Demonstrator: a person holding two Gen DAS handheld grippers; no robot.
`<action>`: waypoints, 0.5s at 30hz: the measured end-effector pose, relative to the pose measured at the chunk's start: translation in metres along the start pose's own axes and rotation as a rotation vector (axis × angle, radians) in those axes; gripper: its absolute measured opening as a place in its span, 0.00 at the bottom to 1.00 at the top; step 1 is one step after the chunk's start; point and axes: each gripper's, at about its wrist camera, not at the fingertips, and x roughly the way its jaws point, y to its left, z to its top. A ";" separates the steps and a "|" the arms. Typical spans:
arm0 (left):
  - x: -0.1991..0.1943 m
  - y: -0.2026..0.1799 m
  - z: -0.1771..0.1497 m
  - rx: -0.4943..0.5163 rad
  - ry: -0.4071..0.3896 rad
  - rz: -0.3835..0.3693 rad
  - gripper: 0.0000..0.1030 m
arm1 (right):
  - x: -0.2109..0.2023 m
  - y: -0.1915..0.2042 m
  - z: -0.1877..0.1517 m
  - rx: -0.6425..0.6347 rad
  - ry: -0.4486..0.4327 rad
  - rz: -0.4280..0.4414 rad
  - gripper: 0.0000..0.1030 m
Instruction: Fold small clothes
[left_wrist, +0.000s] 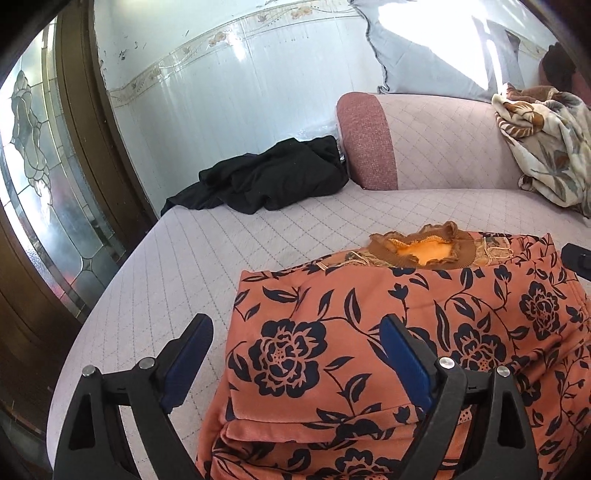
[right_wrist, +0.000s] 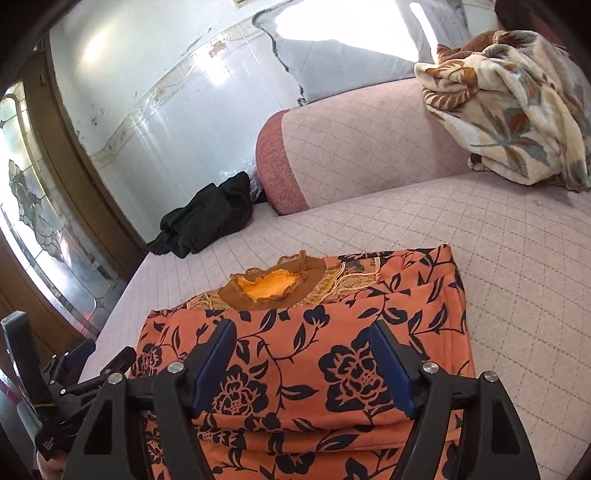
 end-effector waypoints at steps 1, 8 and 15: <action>0.001 0.001 0.000 -0.006 0.005 -0.002 0.89 | 0.001 0.003 -0.001 -0.009 0.004 -0.002 0.75; 0.003 0.005 0.000 -0.031 0.017 -0.001 0.89 | 0.008 0.007 -0.008 -0.025 0.020 -0.004 0.75; 0.006 0.005 -0.002 -0.030 0.025 0.000 0.89 | 0.013 0.007 -0.011 -0.022 0.039 -0.006 0.75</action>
